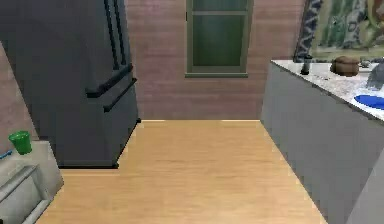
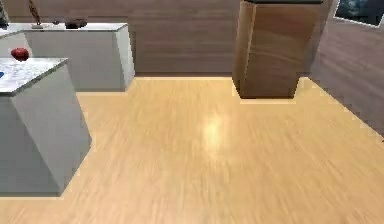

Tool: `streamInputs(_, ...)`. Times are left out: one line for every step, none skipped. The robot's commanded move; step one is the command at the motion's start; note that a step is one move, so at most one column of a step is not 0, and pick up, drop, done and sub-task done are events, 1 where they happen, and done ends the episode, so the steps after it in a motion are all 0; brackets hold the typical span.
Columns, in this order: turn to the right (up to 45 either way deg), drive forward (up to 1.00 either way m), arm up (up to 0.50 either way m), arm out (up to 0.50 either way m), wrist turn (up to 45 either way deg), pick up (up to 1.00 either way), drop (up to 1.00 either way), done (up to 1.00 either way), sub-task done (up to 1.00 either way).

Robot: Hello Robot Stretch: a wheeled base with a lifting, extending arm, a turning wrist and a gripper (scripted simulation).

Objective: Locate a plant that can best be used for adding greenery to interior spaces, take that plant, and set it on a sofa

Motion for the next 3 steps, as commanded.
streamInputs(45.0, 0.00, 0.00, 0.00, 0.0, 0.00, 0.00, 0.00, 0.00)
streamInputs(0.0, 0.15, 0.00, 0.00, 0.0, 0.00, 0.00, 0.00, 0.00)
streamInputs(-45.0, 0.00, 0.00, 0.00, 0.0, 0.00, 0.00, 0.00, 0.00)
